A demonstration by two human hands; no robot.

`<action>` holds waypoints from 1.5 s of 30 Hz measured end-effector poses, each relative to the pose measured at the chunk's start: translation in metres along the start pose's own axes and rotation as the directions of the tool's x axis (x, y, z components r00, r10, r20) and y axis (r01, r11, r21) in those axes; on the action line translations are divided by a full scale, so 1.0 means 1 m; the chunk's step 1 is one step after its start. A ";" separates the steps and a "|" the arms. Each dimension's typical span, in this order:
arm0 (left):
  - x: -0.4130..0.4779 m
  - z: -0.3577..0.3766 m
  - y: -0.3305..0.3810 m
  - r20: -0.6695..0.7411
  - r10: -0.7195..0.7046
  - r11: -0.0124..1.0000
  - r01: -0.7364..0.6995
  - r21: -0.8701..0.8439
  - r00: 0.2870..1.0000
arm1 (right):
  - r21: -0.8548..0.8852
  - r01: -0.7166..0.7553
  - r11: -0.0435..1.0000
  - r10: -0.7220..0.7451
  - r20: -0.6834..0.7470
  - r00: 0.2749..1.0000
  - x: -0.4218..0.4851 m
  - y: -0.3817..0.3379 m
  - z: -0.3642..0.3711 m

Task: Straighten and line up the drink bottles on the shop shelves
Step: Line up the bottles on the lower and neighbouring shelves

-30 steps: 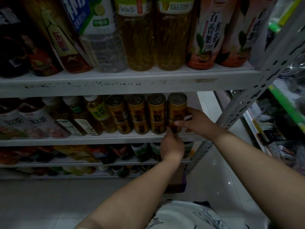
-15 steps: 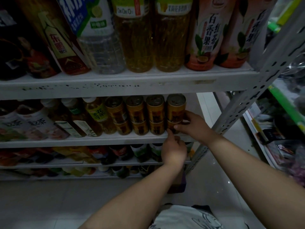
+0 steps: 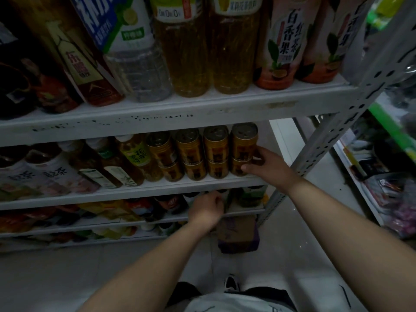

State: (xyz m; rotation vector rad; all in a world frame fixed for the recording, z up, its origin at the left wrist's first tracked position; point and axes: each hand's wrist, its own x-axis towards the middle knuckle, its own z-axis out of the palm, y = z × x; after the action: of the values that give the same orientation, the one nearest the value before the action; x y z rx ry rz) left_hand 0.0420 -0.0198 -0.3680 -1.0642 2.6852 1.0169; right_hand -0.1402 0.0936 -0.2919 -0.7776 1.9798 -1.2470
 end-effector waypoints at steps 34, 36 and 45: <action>0.047 0.044 -0.150 -0.342 0.119 0.987 -0.075 0.141 0.932 | -0.307 0.159 0.938 -0.215 -0.159 0.964 0.021 0.166 0.142; 0.056 0.054 -0.158 -0.399 0.133 0.990 -0.103 0.097 0.907 | -0.286 0.245 0.926 -0.312 -0.215 0.926 0.027 0.179 0.154; 0.095 0.092 -0.189 -0.614 0.363 0.929 -0.327 0.176 0.701 | -0.243 0.466 0.850 -0.526 -0.364 0.769 0.068 0.241 0.185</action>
State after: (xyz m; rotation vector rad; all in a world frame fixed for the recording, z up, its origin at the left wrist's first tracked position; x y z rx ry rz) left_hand 0.0754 -0.1213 -0.5724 -1.0637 3.5601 0.6863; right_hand -0.0680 0.0331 -0.5888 -1.2563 2.3079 -1.7131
